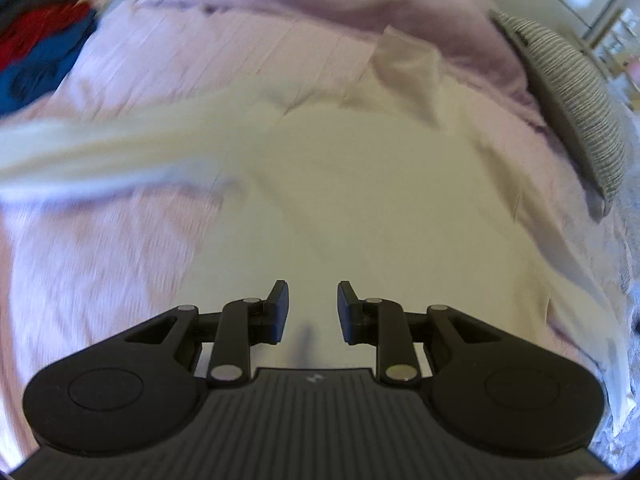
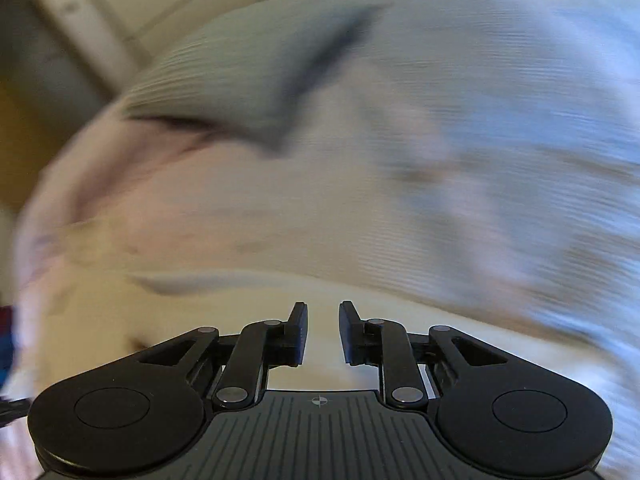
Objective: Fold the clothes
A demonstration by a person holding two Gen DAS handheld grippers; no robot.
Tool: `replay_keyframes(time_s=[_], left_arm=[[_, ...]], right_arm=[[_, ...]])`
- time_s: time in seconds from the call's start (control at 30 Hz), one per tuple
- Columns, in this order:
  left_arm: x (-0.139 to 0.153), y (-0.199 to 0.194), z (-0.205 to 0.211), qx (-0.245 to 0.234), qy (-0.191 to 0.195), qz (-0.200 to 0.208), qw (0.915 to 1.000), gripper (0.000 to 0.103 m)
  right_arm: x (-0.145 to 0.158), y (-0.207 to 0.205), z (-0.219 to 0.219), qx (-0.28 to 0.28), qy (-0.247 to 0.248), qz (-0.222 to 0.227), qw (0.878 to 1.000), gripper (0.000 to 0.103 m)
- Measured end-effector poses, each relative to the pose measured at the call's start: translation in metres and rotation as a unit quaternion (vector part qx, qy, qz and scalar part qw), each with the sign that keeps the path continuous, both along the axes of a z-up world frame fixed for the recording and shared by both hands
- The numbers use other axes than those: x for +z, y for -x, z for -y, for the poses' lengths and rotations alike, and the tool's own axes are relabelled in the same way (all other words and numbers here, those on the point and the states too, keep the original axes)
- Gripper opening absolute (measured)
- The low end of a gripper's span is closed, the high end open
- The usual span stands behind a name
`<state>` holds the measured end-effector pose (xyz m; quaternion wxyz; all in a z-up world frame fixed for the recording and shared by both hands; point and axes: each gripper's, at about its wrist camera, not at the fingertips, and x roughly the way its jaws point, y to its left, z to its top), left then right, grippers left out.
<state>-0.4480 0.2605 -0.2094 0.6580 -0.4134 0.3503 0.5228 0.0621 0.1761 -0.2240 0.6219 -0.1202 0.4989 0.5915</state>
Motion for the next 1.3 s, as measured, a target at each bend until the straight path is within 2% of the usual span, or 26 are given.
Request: replay_keyframes(time_s=[0.13, 0.17, 0.23, 0.3, 0.4, 0.53, 0.57, 0.63, 0.73, 0.8, 0.87, 1.1, 1.17, 1.3], left_arm=[[0.001, 0.001, -0.047, -0.017, -0.017, 0.01, 0.9997, 0.022], [0.003, 0.002, -0.058, -0.021, -0.024, 0.014, 0.9994, 0.022], [0.006, 0.006, -0.078, -0.033, -0.042, 0.018, 0.9984, 0.022], [0.002, 0.01, -0.093, -0.036, -0.044, 0.017, 0.9982, 0.023], [-0.011, 0.018, -0.11, -0.034, -0.031, 0.014, 0.9988, 0.023], [-0.028, 0.028, -0.118, -0.025, -0.007, 0.018, 0.9995, 0.023], [-0.032, 0.031, -0.119, -0.023, -0.001, 0.019, 0.9996, 0.023], [-0.037, 0.034, -0.121, -0.021, 0.006, 0.016, 0.9996, 0.023], [-0.043, 0.039, -0.124, -0.016, 0.014, 0.014, 0.9997, 0.023], [-0.046, 0.04, -0.126, -0.014, 0.017, 0.014, 0.9997, 0.023], [-0.047, 0.039, -0.128, -0.014, 0.016, 0.017, 0.9996, 0.023], [-0.046, 0.033, -0.13, -0.027, 0.015, 0.018, 0.9994, 0.023], [-0.046, 0.035, -0.13, -0.023, 0.015, 0.016, 0.9995, 0.023], [-0.047, 0.039, -0.131, -0.011, 0.016, 0.014, 0.9997, 0.023]], right_arm=[[-0.012, 0.064, -0.093, 0.08, -0.027, -0.072, 0.994, 0.021], [-0.017, 0.078, -0.111, 0.092, -0.037, -0.078, 0.992, 0.022], [-0.028, 0.102, -0.144, 0.096, -0.047, -0.074, 0.992, 0.022], [-0.046, 0.121, -0.171, 0.073, -0.036, -0.071, 0.994, 0.022], [-0.064, 0.16, -0.18, 0.131, -0.033, -0.049, 0.99, 0.022], [-0.079, 0.214, -0.167, 0.246, -0.021, 0.058, 0.967, 0.022], [-0.078, 0.217, -0.164, 0.255, -0.021, 0.071, 0.964, 0.022], [-0.07, 0.211, -0.161, 0.249, -0.023, 0.073, 0.965, 0.022], [-0.051, 0.184, -0.165, 0.195, -0.054, 0.016, 0.979, 0.022], [-0.045, 0.169, -0.175, 0.164, -0.07, -0.012, 0.984, 0.022], [-0.049, 0.166, -0.188, 0.151, -0.057, -0.006, 0.987, 0.022], [-0.075, 0.217, -0.195, 0.22, -0.04, 0.055, 0.973, 0.022], [-0.081, 0.222, -0.192, 0.225, -0.04, 0.068, 0.971, 0.022], [-0.077, 0.206, -0.191, 0.215, -0.041, 0.033, 0.975, 0.022]])
